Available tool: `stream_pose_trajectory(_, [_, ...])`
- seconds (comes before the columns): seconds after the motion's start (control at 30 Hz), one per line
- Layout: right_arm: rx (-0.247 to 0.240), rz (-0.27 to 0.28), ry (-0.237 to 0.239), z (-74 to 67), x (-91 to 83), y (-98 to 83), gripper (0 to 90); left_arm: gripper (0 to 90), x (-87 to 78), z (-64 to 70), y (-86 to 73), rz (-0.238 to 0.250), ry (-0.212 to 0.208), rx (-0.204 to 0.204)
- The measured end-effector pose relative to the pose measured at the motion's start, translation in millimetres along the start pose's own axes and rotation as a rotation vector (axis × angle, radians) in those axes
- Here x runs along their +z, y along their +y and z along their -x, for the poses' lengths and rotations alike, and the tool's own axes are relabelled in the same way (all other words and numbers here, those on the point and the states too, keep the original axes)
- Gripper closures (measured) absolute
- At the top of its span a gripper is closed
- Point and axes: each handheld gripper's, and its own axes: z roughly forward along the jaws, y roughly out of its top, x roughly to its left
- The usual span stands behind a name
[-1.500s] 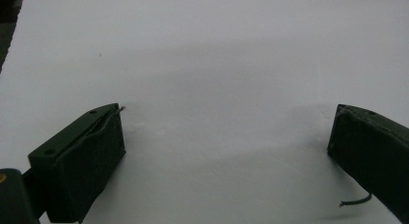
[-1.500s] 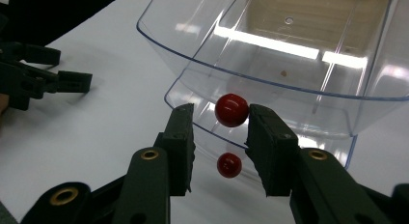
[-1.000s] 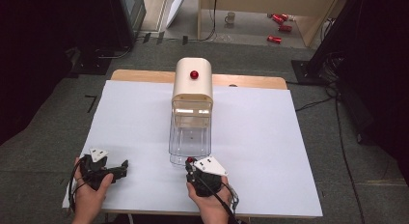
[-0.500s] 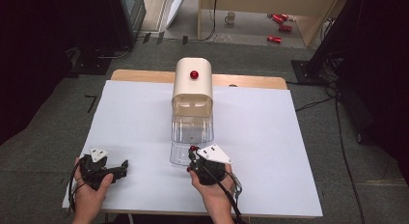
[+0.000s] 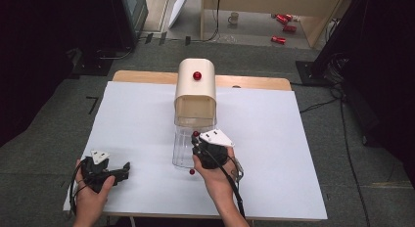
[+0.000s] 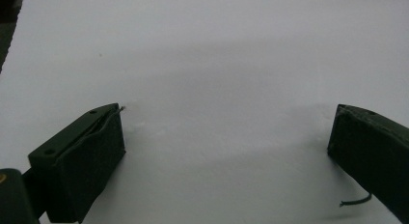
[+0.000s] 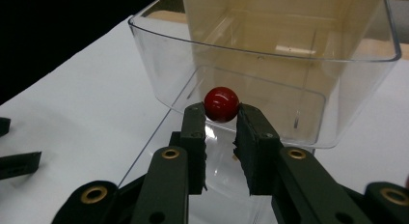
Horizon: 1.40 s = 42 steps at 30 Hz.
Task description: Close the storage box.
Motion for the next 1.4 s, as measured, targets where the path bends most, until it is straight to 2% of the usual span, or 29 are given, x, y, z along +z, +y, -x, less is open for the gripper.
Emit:
stream_pose_trajectory(0.73, [0.014, 0.003, -0.031, 17.4, 44.0, 27.7, 75.2, 0.0, 0.2, -0.1, 0.0, 0.003, 0.001, 0.001])
stream_pose_trajectory(1.13, [0.018, -0.007, -0.022, 22.0, 49.6, 33.0, 74.4, 0.0, 0.2, 0.0, -0.1, 0.003, 0.001, 0.001])
stream_pose_trajectory(1.17, [0.020, -0.017, 0.000, 22.6, 48.6, 32.1, 68.8, 0.0, 0.3, -0.1, -0.1, 0.004, 0.001, 0.001])
stream_pose_trajectory(1.27, [0.027, -0.031, 0.032, 22.5, 44.5, 29.0, 61.7, 0.0, 0.2, 0.0, 0.0, 0.003, 0.001, 0.001])
stream_pose_trajectory(1.3, [0.027, -0.031, 0.032, 22.5, 44.5, 29.0, 61.7, 0.0, 0.2, 0.0, 0.0, 0.003, 0.001, 0.001])
stream_pose_trajectory(1.33, [0.029, -0.041, 0.045, 22.0, 41.1, 26.0, 55.3, 0.0, 0.3, -0.1, 0.0, 0.003, 0.001, 0.001])
stream_pose_trajectory(1.37, [0.029, -0.041, 0.045, 22.0, 41.1, 26.0, 55.3, 0.0, 0.3, -0.1, 0.0, 0.003, 0.001, 0.001])
stream_pose_trajectory(1.4, [0.029, -0.045, 0.049, 21.8, 39.8, 24.8, 51.7, 0.0, 0.2, 0.0, 0.1, 0.002, 0.001, 0.001])
